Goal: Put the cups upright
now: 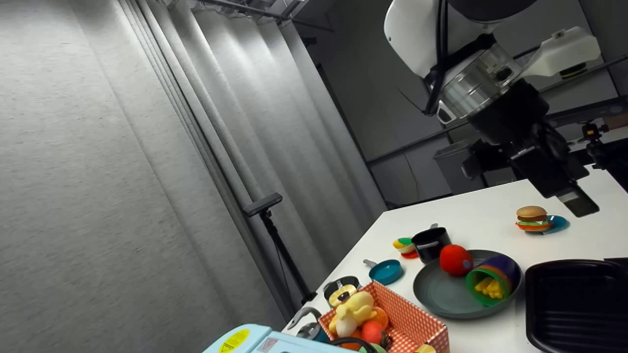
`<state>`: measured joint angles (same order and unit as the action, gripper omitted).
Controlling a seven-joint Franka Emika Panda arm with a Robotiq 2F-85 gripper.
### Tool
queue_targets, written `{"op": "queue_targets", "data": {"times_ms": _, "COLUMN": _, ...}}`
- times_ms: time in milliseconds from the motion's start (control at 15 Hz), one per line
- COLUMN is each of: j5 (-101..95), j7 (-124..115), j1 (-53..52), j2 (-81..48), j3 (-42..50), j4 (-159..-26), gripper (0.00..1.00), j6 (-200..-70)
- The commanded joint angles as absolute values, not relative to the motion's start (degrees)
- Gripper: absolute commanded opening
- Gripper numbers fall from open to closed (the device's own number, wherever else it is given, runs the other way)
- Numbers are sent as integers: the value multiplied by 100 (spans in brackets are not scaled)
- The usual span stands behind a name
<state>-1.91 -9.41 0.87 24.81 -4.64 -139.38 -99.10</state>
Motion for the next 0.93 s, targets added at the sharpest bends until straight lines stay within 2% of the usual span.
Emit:
{"op": "queue_targets", "data": {"times_ms": 0, "j5": -207, "j7": -955, "j1": 38, "j2": 2477, "j3": -418, "j4": -13932, "gripper": 100, "j6": -9902}}
{"op": "queue_targets", "data": {"times_ms": 867, "j5": -337, "j7": -983, "j1": 65, "j2": 2405, "j3": -432, "j4": -13946, "gripper": 100, "j6": -10153}}
